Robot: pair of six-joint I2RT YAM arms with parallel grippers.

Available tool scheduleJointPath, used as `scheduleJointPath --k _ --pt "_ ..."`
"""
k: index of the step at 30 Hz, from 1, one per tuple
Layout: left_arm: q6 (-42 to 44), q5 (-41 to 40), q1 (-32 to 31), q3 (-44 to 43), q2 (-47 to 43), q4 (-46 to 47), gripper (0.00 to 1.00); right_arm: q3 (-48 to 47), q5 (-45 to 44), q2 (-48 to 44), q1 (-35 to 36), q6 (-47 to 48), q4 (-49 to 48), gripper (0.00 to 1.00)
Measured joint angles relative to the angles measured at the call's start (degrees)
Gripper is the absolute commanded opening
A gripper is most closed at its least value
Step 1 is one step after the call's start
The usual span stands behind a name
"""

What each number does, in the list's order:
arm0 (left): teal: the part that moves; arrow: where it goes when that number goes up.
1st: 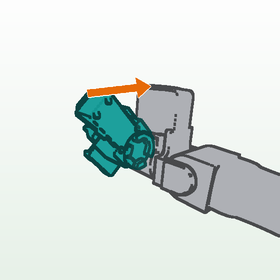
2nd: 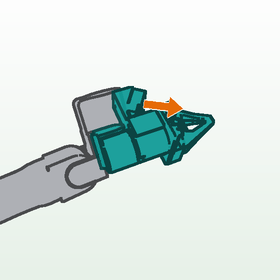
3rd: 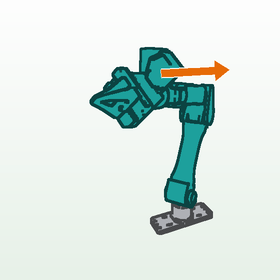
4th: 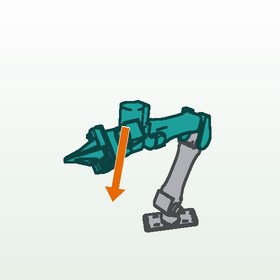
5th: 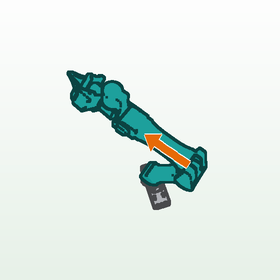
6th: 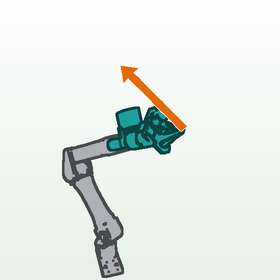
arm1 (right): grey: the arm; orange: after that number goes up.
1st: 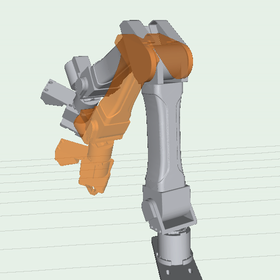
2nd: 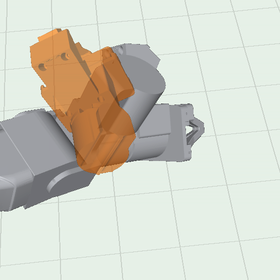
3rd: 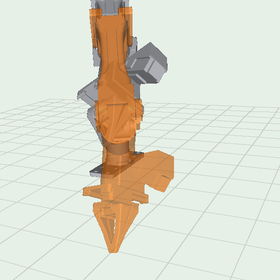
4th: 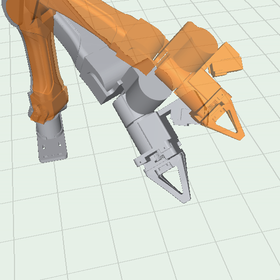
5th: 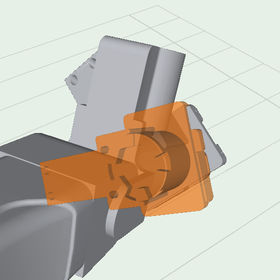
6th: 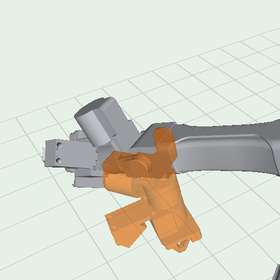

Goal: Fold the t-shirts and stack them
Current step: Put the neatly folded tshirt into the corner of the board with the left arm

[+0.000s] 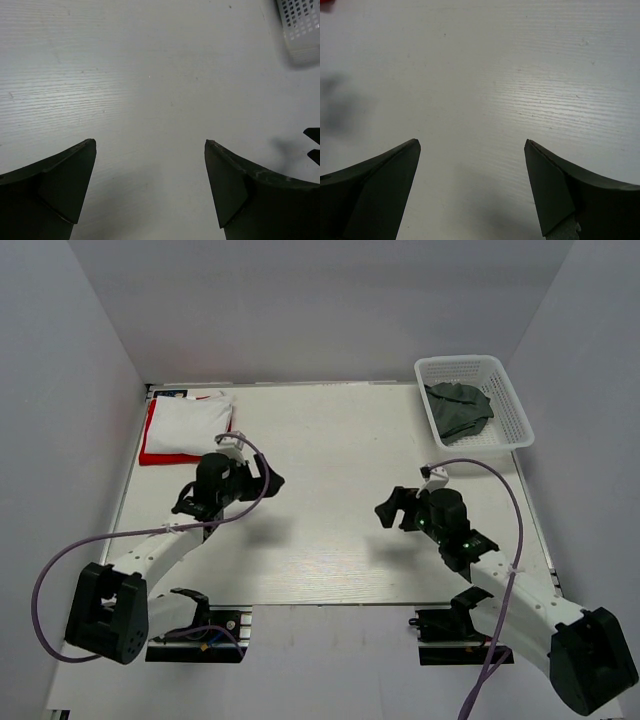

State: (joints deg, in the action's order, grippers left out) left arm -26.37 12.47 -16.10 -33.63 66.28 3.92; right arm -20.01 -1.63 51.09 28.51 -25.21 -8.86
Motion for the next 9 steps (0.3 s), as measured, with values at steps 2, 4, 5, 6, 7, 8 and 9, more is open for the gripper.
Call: scheduleJointPath --k 2,4,5,6,7,8,9 --pt "0.24 -1.97 -2.29 -0.02 1.33 0.0 0.99 1.03 -0.52 -1.38 0.0 -0.55 0.66 0.9" --pt "0.59 -4.5 -3.89 -0.09 2.32 -0.87 0.99 1.11 -0.98 -2.03 0.0 -1.03 1.05 0.9" --pt "0.83 -6.01 -4.37 -0.09 2.47 -1.36 0.99 1.11 -1.05 -2.19 0.02 -1.27 1.03 0.9" --pt "0.92 -7.5 -4.76 -0.09 2.43 -1.81 0.99 1.11 -1.18 -2.25 0.02 -1.44 1.01 0.9" --pt "1.14 -8.98 -5.07 -0.09 2.21 -2.12 0.99 1.16 -1.22 -2.23 0.02 -1.64 0.98 0.9" --pt "1.33 -10.47 -5.29 -0.09 1.92 -2.38 0.99 1.18 -1.25 -2.14 0.02 -1.77 0.98 0.9" --pt "1.49 -12.0 -5.53 -0.09 1.49 -2.73 0.99 1.18 -1.27 -1.97 0.02 -1.84 0.9 0.9"
